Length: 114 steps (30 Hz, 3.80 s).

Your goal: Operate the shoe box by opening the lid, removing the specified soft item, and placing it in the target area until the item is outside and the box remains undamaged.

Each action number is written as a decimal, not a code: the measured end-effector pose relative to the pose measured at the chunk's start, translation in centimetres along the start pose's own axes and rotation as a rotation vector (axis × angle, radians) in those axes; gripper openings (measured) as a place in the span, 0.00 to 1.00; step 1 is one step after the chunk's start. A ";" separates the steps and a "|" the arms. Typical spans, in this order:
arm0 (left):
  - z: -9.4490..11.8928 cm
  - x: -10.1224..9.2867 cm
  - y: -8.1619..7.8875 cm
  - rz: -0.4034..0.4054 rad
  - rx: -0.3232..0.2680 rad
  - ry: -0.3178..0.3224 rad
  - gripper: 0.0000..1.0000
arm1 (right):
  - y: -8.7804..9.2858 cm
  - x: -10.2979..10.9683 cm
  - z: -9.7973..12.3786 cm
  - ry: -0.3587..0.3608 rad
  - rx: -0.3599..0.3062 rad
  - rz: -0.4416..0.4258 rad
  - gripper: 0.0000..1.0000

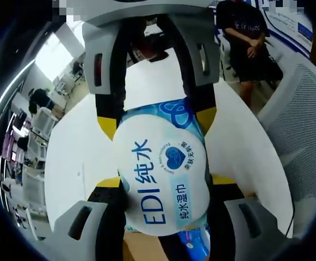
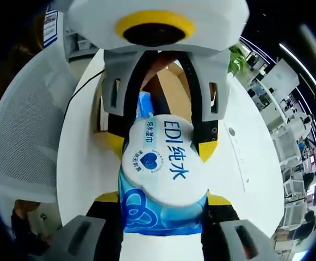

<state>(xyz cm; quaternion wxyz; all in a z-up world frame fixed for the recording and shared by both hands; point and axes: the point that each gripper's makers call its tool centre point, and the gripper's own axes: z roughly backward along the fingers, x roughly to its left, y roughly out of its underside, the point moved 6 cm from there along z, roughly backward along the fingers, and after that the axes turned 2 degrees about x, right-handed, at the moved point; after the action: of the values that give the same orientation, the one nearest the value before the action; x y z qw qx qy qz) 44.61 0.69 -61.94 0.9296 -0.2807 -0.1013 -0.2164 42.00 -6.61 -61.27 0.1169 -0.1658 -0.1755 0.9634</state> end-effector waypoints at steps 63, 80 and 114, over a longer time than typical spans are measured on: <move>-6.2 5.1 7.0 0.164 0.110 0.025 0.59 | 1.3 -6.6 -9.7 -0.116 0.021 0.083 0.54; -7.1 5.2 7.9 0.199 0.117 0.035 0.56 | 1.9 -6.8 -11.3 -0.132 0.025 0.084 0.54; -6.9 4.6 7.5 0.190 0.120 0.028 0.61 | 2.0 -6.6 -11.1 -0.103 0.040 0.052 0.50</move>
<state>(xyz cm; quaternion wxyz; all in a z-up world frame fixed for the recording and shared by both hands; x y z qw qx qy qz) 52.65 0.83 -69.78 0.9624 -0.2299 -0.0741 -0.1245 51.69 -6.93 -69.96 0.0860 -0.1179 -0.1576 0.9767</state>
